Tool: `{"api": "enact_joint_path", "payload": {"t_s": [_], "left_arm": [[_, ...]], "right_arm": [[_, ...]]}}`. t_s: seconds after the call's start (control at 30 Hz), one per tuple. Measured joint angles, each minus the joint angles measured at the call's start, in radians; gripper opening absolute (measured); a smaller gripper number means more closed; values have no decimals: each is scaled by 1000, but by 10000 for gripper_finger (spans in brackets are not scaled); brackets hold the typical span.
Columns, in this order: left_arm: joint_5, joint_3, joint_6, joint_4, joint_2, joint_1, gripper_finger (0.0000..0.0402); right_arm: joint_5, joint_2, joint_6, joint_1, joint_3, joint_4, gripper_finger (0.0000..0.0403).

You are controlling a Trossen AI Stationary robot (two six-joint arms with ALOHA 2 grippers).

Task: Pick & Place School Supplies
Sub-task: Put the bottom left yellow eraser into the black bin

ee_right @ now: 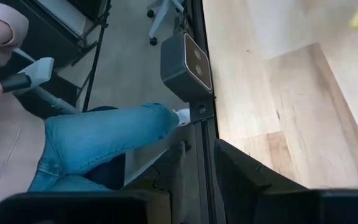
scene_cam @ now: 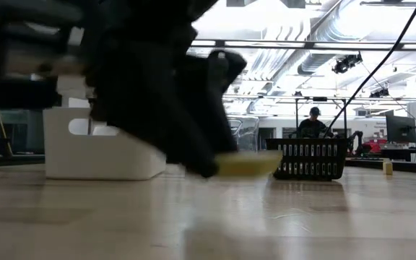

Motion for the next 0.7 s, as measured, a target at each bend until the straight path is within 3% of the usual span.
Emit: {"api": "enact_joint_path", "payload": {"t_s": [0.4, 0.7], "left_arm": [[-131, 2, 8, 113, -63, 95, 101], [-114, 2, 30, 273, -63, 269, 101]], "right_arm": [[17, 0, 0, 5, 0, 3, 78], [23, 0, 0, 16, 0, 12, 78]]}}
